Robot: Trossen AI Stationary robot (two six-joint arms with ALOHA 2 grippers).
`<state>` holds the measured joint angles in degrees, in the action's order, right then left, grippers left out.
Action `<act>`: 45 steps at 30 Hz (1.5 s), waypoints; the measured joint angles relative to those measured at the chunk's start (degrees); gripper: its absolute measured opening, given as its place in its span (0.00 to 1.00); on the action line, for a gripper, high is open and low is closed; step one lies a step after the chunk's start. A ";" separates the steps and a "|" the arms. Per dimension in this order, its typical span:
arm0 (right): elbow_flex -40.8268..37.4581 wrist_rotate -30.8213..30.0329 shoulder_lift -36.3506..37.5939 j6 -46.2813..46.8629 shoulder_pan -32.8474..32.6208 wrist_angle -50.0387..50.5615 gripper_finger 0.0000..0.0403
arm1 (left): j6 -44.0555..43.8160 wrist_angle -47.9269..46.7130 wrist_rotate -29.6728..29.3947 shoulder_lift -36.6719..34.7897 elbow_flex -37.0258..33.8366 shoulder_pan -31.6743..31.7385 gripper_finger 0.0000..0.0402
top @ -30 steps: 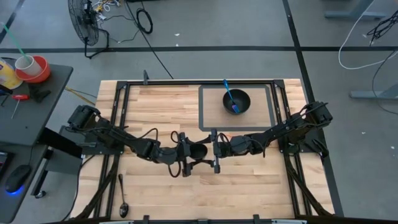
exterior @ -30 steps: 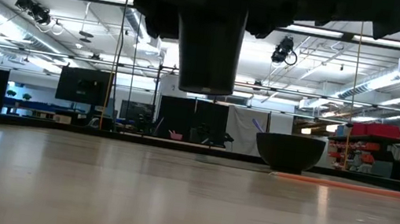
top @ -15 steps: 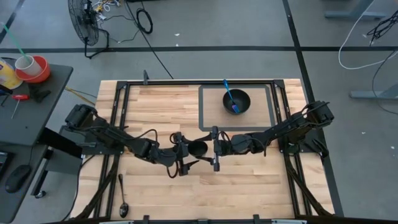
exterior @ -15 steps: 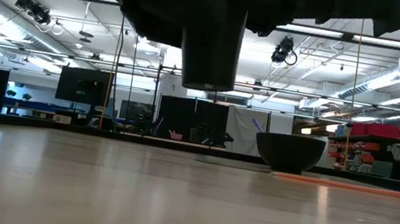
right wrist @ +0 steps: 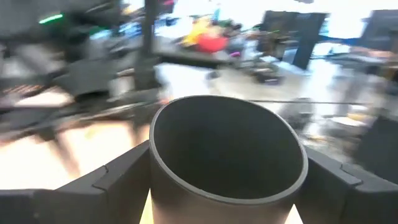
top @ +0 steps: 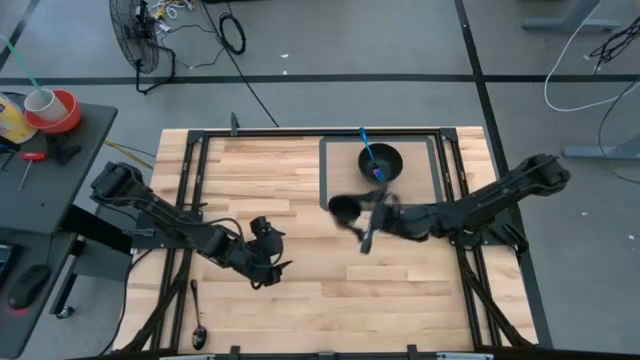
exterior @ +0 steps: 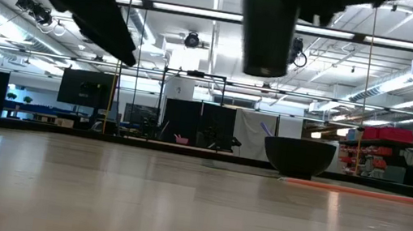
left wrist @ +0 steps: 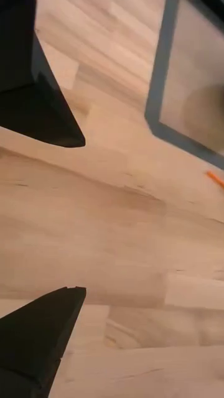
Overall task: Pick & Place Utensil
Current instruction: Put the black cup on the brown mat to the right of the black bowl
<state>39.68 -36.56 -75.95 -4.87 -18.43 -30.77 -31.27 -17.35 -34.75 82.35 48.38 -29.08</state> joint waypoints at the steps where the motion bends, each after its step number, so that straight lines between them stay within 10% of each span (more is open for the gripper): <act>1: -1.48 -2.55 1.84 -0.14 0.23 -1.15 0.78 | -0.72 -0.45 -0.06 0.00 0.00 -0.21 0.96; 12: -14.42 -28.98 20.95 -7.52 10.46 -7.19 0.78 | -1.05 -0.52 -2.19 0.00 0.00 -0.30 0.96; 28: -22.48 -26.51 21.58 11.97 44.96 -4.55 0.78 | -1.13 -0.02 -3.10 0.00 0.00 0.42 0.96; 45: -22.52 -26.64 -1.71 20.66 57.84 -12.79 0.78 | -2.67 -0.02 -3.38 0.00 0.00 0.42 0.96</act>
<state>17.16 -63.20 -77.66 15.79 39.41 -43.56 -33.94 -17.37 -38.13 82.35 48.38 -28.67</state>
